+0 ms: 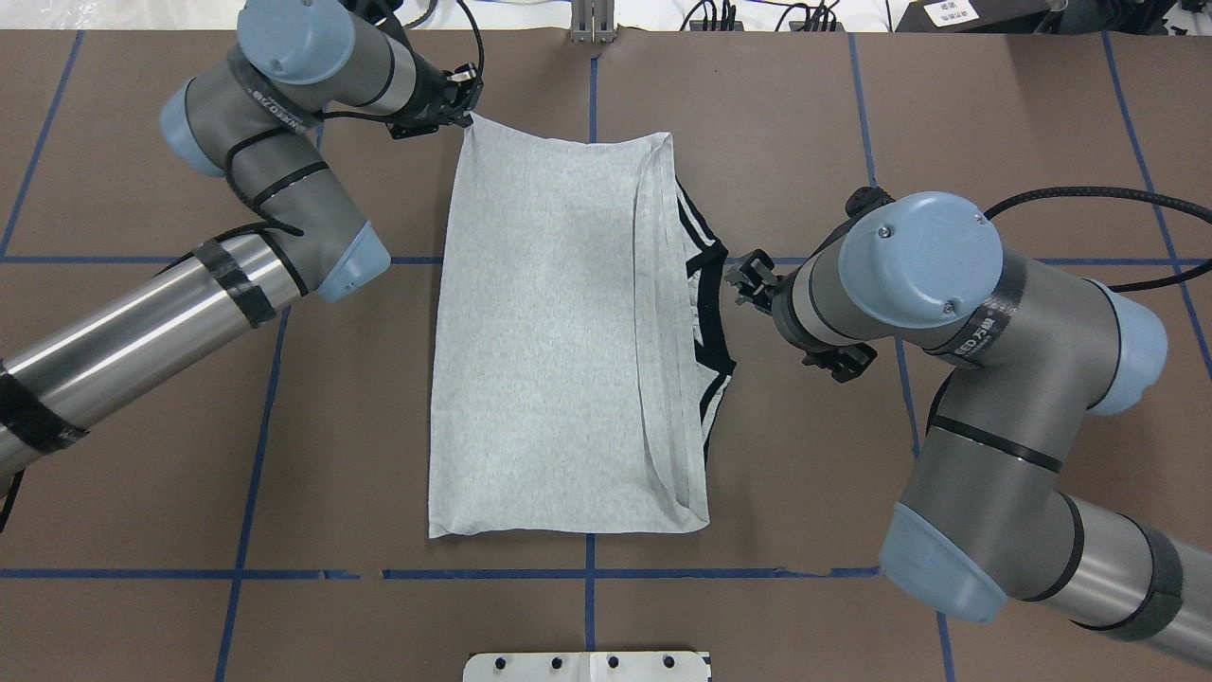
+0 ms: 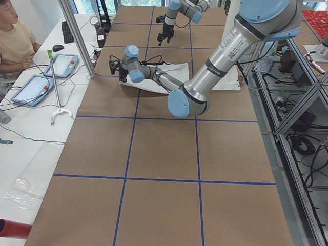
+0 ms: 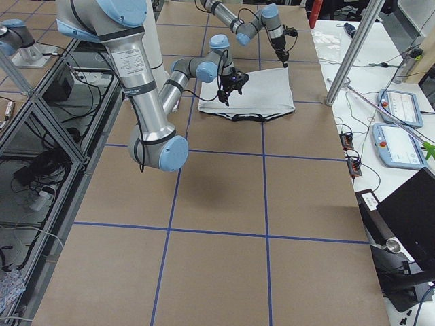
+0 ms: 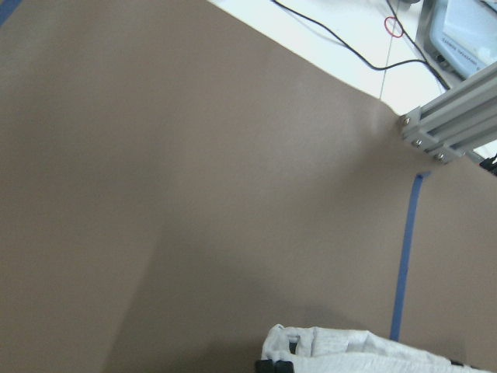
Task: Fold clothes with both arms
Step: 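Raise the left gripper away while the right gripper moves along the collar edge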
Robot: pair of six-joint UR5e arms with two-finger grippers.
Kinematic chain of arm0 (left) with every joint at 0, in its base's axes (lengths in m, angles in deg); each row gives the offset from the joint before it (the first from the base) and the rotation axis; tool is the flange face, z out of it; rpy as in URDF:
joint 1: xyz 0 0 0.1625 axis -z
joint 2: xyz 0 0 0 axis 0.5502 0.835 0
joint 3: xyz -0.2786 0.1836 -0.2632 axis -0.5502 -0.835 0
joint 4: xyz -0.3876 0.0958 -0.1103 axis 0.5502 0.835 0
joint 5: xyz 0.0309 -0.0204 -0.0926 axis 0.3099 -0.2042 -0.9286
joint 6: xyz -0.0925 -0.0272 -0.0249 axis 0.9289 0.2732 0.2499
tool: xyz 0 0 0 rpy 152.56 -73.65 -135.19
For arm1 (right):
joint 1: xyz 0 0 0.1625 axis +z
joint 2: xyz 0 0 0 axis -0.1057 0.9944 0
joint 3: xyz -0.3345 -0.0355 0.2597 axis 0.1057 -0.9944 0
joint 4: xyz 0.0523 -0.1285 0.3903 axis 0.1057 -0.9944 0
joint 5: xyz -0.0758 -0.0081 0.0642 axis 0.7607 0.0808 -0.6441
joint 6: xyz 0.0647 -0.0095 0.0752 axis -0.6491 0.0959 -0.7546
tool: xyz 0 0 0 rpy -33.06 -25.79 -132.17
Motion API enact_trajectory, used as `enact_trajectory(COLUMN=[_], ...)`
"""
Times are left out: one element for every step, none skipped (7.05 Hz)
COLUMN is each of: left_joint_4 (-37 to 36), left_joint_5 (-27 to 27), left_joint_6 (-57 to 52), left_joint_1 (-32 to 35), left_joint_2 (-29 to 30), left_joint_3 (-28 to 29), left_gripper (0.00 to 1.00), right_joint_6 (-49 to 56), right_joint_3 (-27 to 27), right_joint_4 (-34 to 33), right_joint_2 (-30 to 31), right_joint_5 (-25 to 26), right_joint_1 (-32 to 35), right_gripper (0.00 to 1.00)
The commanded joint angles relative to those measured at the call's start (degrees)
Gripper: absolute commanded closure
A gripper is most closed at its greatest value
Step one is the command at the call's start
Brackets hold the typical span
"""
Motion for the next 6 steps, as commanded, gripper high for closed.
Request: enact_trajectory(left_joint_4=[2.1,2.3,1.8,1.2,1.1,1.1], left_joint_5=[1.2,1.0,0.7,0.6,-3.9,-7.4], left_joint_6=[0.0,-0.1,-0.1,-0.1,-0.2,-0.2], left_joint_1=[0.2,0.3,0.6,0.6,1.2,2.4], left_joint_2=[2.4,2.4,1.3,-1.6,-5.6,-8.0], left_joint_3=[4.5,3.6,0.0,-4.2,-9.4,-12.7], left_gripper=[0.42,0.35,0.34,0.34,0.34,0.34], right_joint_6=[0.4,0.6,1.7,8.9,14.0,18.5], right_joint_3=[-0.1,-0.8,-2.9,-6.0,-8.6,-9.8], right_joint_4=[0.0,0.1,-0.3,-0.4,-0.3,-0.3], right_joint_2=[-0.1,-1.2,-3.0,-5.7,-7.0,-7.2], right_joint_5=[2.2,3.2,3.5,3.3,2.8,2.8], right_joint_1=[-0.8,-1.5,-3.5,-5.4,-7.3,-9.7], right_gripper=[0.0,0.0,0.0,0.0,0.0,0.0])
